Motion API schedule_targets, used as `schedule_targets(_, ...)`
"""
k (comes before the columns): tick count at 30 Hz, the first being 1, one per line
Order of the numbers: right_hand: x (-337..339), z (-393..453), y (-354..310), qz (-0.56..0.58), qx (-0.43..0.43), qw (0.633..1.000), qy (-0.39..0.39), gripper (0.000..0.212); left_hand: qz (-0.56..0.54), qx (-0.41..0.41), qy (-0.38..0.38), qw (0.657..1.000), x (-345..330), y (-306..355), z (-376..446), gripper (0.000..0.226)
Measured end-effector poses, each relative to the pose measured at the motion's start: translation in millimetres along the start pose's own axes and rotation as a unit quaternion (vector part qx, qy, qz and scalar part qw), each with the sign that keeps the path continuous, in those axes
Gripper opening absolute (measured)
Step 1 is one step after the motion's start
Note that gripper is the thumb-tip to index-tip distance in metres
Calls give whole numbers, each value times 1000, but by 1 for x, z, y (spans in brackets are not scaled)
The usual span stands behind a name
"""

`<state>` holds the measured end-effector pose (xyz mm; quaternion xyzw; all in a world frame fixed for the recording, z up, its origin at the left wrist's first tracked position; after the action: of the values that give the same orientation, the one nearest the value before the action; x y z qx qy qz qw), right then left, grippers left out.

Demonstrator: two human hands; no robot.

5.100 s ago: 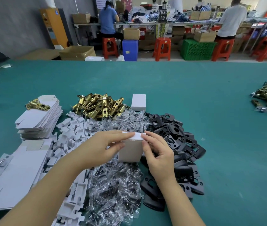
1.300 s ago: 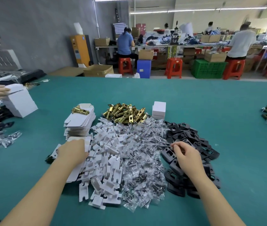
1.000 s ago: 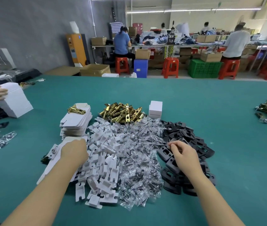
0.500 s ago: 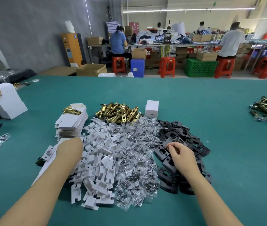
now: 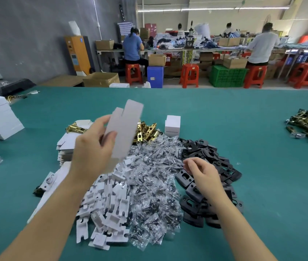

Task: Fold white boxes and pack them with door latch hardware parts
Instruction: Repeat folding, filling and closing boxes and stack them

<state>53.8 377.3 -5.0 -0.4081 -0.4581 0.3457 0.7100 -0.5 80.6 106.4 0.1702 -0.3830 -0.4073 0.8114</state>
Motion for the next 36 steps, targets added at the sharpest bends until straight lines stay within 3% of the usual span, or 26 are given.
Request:
schedule_targets(1, -5, 1, -10, 61, -2, 998, -20, 23, -135, 87, -51, 986, -12, 6, 0, 31)
schedule_targets(3, -18, 4, -26, 208, -37, 974, -86, 47, -328, 226, -141, 906, -43, 13, -8, 29)
schedule_targets(5, -31, 9, -34, 325, -90, 929, -153, 66, -372, 293, -151, 867, -75, 11, -18, 32)
schedule_targets(8, -43, 14, -34, 425, -141, 876, -180, 64, -359, 314, -141, 867, -114, 4, -31, 50)
schedule_targets(10, -52, 17, -25, 457, -159, 858, -171, 57, -299, 284, -158, 897, -134, 1, -35, 65)
schedule_targets(13, -62, 25, -12, 429, -139, 876, -169, 54, -184, 218, -213, 934, -154, 4, -36, 42)
schedule_targets(15, -63, 34, -6, 372, -110, 911, -142, 69, -239, 241, -247, 908, -160, 9, -35, 26)
schedule_targets(17, -60, 41, -1, 310, -92, 942, -84, 89, -333, 287, -265, 858, -162, 6, -32, 46)
schedule_targets(19, -57, 47, 6, 237, -49, 970, -32, 86, -371, 320, -274, 828, -161, -4, -23, 52)
schedule_targets(21, -53, 51, 14, 186, -6, 983, -9, 84, -354, 325, -252, 840, -160, -16, -14, 34)
schedule_targets(23, -52, 52, 20, 209, 2, 978, -6, 80, -318, 314, -217, 868, -163, -30, -10, 13)
schedule_targets(26, -55, 50, 24, 308, -40, 950, -28, 41, -292, 264, -207, 896, -169, -37, -14, 59)
schedule_targets(28, -59, 46, 24, 398, -97, 911, -50, 29, -203, 193, -237, 930, -173, -30, -21, 85)
schedule_targets(31, -59, 38, 23, 460, -145, 873, -74, 35, -99, 117, -256, 954, -174, -23, -29, 91)
schedule_targets(34, -53, 32, 20, 484, -165, 853, -104, 58, -87, 111, -249, 958, -174, -23, -30, 91)
schedule_targets(36, -48, 28, 16, 478, -174, 851, -131, 62, -109, 121, -253, 954, -173, -21, -31, 88)
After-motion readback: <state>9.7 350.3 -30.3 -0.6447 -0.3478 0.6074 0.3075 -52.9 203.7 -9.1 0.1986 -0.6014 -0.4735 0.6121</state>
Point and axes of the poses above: each hand's wrist, its own z-axis towards the middle knuckle, its own x-axis out of the back of the hand, y = z × x, the point moved 2 cm from there along z, towards the middle knuckle, and after that the axes turned 7 degrees about x, right-handed, at the moved point
